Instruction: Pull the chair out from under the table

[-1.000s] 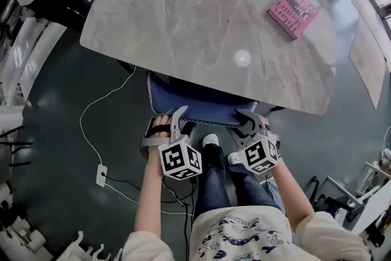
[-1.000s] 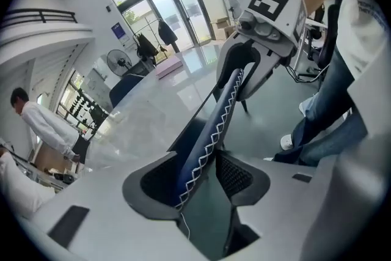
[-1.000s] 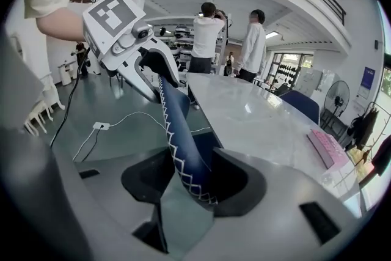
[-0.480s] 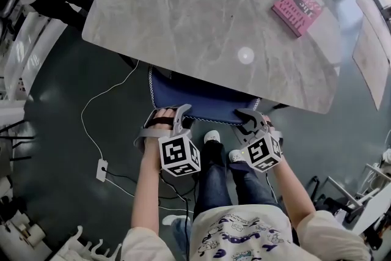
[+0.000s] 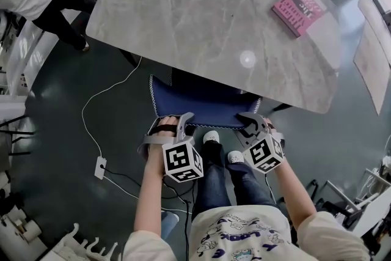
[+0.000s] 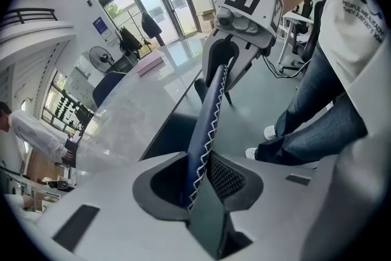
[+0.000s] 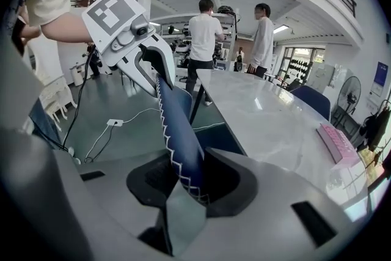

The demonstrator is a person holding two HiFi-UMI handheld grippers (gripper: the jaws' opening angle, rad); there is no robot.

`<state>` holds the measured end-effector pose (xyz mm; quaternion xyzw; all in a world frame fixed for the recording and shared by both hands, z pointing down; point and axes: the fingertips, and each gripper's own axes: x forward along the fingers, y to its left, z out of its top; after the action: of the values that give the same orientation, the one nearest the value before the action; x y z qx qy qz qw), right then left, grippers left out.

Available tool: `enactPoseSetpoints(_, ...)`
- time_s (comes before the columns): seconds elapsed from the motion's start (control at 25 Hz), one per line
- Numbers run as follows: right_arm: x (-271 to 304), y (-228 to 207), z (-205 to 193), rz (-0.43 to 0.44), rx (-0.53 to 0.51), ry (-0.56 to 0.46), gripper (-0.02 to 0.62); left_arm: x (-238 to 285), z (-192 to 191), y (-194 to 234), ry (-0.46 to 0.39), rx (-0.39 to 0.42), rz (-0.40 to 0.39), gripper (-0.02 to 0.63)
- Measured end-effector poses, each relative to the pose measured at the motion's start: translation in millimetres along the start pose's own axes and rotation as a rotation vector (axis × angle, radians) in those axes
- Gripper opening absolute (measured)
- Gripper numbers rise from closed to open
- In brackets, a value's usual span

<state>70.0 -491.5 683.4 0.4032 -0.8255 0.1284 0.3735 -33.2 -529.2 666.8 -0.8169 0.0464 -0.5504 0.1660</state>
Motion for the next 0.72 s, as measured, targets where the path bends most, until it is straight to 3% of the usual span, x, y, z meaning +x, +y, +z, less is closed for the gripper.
enactPoseSetpoints(0.72, -54, 51, -38, 0.087, -0.047, 0.004, 0.117, -31, 21, -82, 0.049, -0.103, 0.021, 0.118)
